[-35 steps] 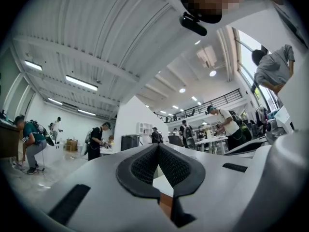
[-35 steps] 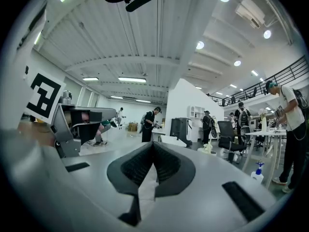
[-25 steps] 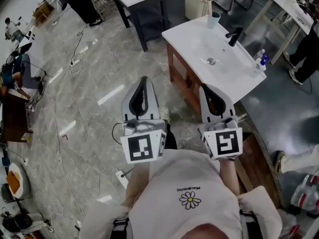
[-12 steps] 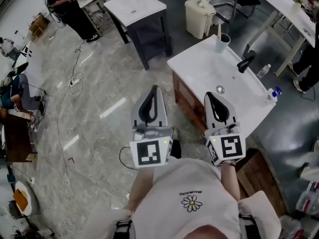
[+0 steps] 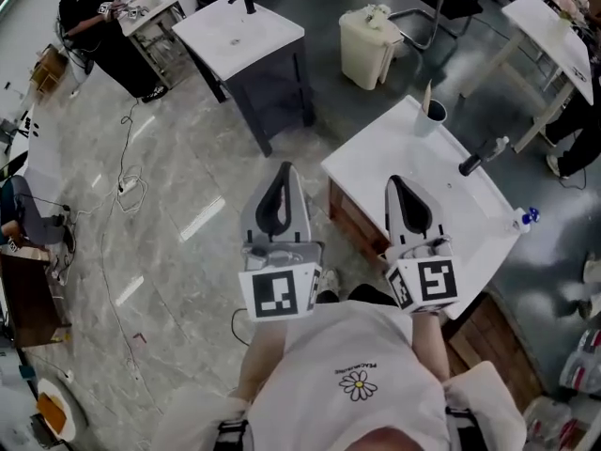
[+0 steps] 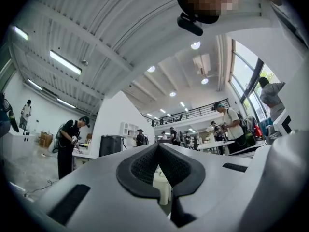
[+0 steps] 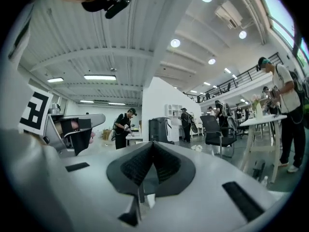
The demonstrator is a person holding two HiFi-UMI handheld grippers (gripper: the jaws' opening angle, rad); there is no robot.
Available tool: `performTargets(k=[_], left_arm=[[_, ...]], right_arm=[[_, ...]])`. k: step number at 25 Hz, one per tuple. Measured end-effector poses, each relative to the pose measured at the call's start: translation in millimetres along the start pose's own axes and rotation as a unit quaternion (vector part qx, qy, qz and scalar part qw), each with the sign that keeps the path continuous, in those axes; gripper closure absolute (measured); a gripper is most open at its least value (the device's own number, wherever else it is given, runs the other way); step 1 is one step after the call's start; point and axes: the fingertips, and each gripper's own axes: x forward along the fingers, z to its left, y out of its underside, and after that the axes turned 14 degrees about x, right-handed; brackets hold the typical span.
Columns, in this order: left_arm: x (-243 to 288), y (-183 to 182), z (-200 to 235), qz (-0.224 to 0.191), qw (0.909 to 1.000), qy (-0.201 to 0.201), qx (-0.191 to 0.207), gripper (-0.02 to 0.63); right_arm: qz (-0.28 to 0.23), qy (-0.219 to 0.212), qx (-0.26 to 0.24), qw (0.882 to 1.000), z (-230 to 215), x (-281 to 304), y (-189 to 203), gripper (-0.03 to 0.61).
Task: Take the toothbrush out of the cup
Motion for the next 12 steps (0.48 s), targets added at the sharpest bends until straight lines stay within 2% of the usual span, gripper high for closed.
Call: performTargets(k=[3, 9, 12], left_arm=[[16.4, 11.8, 3.3, 0.007, 0.9999, 0.007, -0.007, 0.598], [41.6, 28.2, -5.3, 0.011, 0.9998, 0.014, -0.013, 0.598], [47.9, 28.1, -12.0, 0.011, 0.9996, 0.016, -0.019, 0.598]], right_arm=[[0.01, 0.012, 0.022, 1.0, -8.3, 17.0, 5.1, 0.568], [-0.007, 0.031, 0.014, 0.999, -27.0, 35.4, 1.4, 0.568], [-0.008, 0.036, -0.005, 0.999, -32.1, 38.2, 0.3, 0.568]])
